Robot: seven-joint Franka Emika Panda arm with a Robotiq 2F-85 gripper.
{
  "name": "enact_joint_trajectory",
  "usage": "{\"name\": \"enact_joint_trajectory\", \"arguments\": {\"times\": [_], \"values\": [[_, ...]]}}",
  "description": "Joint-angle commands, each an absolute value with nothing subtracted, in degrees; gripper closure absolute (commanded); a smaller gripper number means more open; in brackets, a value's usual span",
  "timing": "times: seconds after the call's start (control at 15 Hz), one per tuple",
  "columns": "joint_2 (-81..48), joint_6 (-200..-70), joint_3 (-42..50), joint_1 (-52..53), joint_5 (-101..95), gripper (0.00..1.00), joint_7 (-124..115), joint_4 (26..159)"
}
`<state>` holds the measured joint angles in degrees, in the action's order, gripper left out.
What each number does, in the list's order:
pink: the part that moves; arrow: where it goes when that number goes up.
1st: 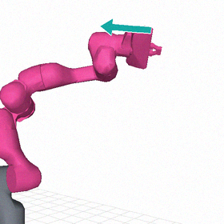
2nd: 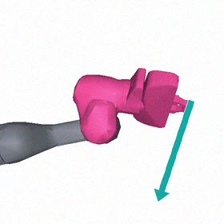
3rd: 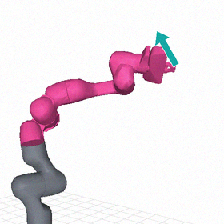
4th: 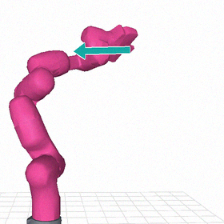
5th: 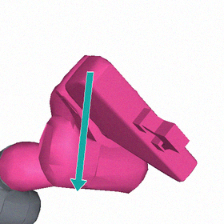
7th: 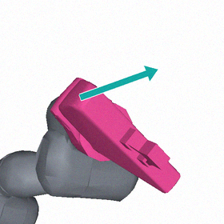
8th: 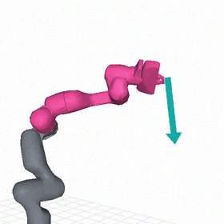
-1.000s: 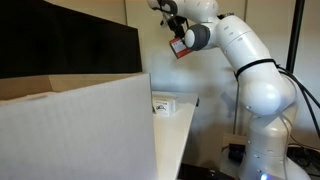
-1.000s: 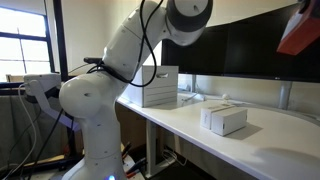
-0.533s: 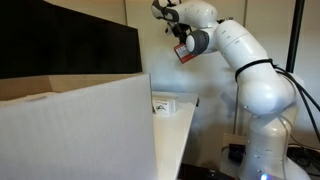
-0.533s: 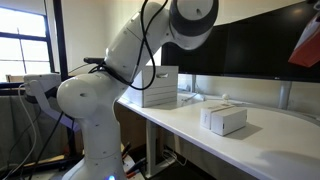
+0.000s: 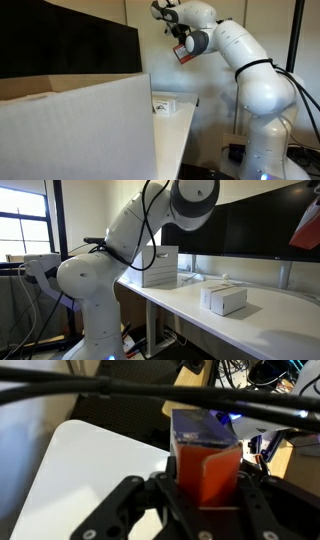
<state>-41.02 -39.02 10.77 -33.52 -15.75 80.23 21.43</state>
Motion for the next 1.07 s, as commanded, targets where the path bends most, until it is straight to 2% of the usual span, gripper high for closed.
{"name": "enact_joint_trajectory", "arguments": {"times": [0.0,0.53,1.0], "values": [[-40.4,-46.1,9.6,-35.3,-11.3,0.86,73.0,20.9],[-40.5,-69.5,10.2,-36.9,-10.9,0.86,67.3,21.8],[-42.8,-74.6,9.8,-39.3,-8.9,0.86,65.1,22.4]]}}
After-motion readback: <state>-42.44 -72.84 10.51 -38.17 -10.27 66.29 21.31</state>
